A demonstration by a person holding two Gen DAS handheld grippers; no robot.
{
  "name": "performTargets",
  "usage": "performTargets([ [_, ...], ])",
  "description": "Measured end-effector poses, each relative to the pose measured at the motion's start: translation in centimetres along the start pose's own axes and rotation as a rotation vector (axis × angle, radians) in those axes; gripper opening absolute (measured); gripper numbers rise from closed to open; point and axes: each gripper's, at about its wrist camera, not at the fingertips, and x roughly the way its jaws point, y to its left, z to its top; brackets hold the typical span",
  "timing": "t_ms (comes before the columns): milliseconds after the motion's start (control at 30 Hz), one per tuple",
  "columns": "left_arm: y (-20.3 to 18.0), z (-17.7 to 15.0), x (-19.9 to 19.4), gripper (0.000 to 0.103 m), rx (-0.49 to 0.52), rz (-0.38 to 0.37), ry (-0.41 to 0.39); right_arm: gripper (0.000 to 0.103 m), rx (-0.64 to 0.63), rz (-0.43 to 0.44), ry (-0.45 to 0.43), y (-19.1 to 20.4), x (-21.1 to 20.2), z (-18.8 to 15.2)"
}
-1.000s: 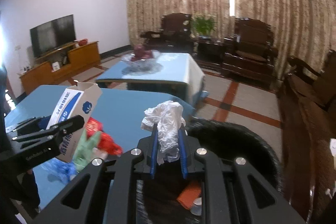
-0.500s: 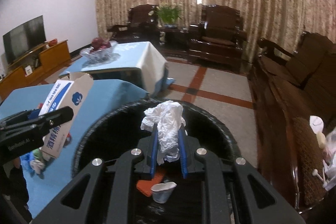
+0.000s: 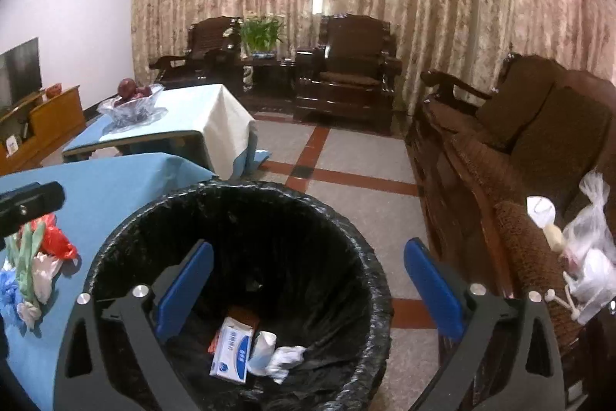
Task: Collect trash
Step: 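Drop the box from the left tool into the bin while the right tool drops the tissue, then grasp the green rubber glove with the right tool while the left tool grasps the blue plastic bag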
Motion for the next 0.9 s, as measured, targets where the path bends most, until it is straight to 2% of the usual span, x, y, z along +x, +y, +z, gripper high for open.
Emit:
performTargets([
  [267, 7.3, -3.4, -6.7, 0.083, -0.033, 0.212, -0.054, 0.097, -0.052, 0.188, -0.048, 7.4, -1.9, -0.2],
  [433, 12.4, -6.3, -9.8, 0.083, -0.071, 0.343, -0.036, 0.097, -0.064, 0.315, -0.037, 13.4, -2.3, -1.0],
  [667, 17.7, -8.5, -13.2, 0.082, -0.151, 0.442, -0.023, 0.095, -0.135, 0.431, -0.014, 20.7, -2.1, -2.6],
  [900, 20.8, -10.3, -14.4, 0.082, -0.212, 0.48, -0.005, 0.088, -0.196, 0.471, 0.04, 25.8, -1.3, -4.8],
])
